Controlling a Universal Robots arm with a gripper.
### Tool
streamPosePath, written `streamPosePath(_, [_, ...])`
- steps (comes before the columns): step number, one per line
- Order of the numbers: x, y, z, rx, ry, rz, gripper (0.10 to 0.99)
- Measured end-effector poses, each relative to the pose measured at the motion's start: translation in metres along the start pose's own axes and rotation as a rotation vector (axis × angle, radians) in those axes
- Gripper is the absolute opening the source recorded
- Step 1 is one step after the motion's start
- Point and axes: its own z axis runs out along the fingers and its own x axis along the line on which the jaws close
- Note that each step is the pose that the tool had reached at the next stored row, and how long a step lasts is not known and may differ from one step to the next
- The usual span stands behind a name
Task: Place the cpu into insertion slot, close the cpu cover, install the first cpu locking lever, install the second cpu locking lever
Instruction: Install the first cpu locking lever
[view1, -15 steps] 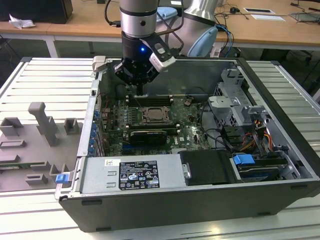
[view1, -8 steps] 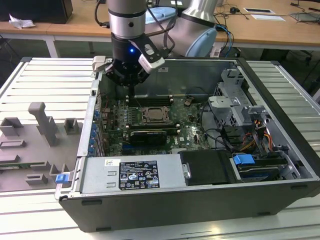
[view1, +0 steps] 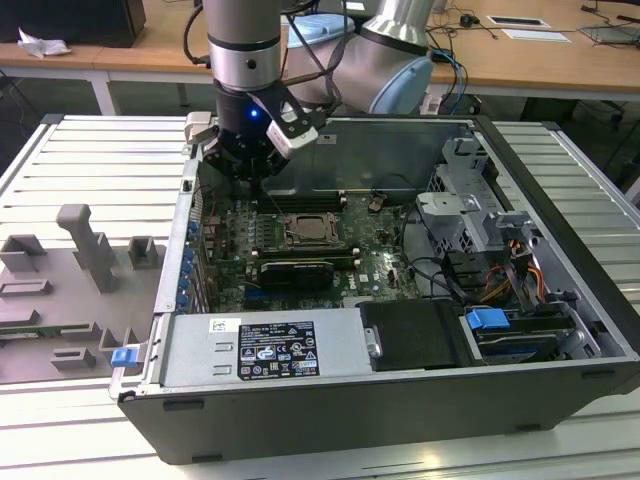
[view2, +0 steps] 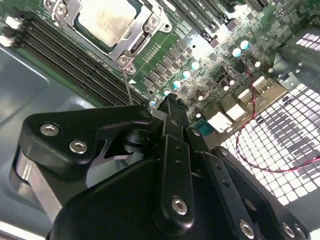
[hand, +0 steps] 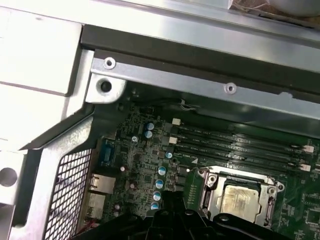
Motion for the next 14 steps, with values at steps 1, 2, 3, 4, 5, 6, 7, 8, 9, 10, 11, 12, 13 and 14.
streamPosePath(1, [0.0008, 0.0005, 0.001, 0.0, -0.0003, 0.011, 0.106])
streamPosePath(2, [0.0004, 0.0025, 0.0017, 0.0, -0.0004, 0.013, 0.106])
streamPosePath(3, [-0.0002, 0.0056, 0.0026, 0.0, -0.0003, 0.013, 0.106])
streamPosePath(4, [-0.0006, 0.0076, 0.0032, 0.0, -0.0003, 0.013, 0.106])
streamPosePath(5, [-0.0008, 0.009, 0.0036, 0.0, -0.0004, 0.013, 0.106])
streamPosePath(6, [-0.001, 0.0102, 0.0039, 0.0, -0.0004, 0.013, 0.106])
streamPosePath(7, [-0.0015, 0.0124, 0.0046, 0.0, -0.0005, 0.013, 0.106])
streamPosePath(8, [-0.0018, 0.0141, 0.005, 0.0, -0.0004, 0.013, 0.106])
streamPosePath(9, [-0.0024, 0.0173, 0.0055, 0.0, -0.0005, 0.013, 0.106])
streamPosePath(10, [-0.0025, 0.018, 0.0055, 0.0, -0.0003, 0.013, 0.106])
streamPosePath(11, [-0.0025, 0.018, 0.0055, 0.0, -0.0003, 0.013, 0.106])
streamPosePath(12, [-0.0026, 0.018, 0.0055, 0.0, -0.0003, 0.013, 0.106])
streamPosePath(13, [-0.003, 0.018, 0.0056, 0.0, -0.0005, 0.014, 0.106])
streamPosePath(14, [-0.0078, 0.0177, 0.0057, 0.0, -0.0004, 0.015, 0.106])
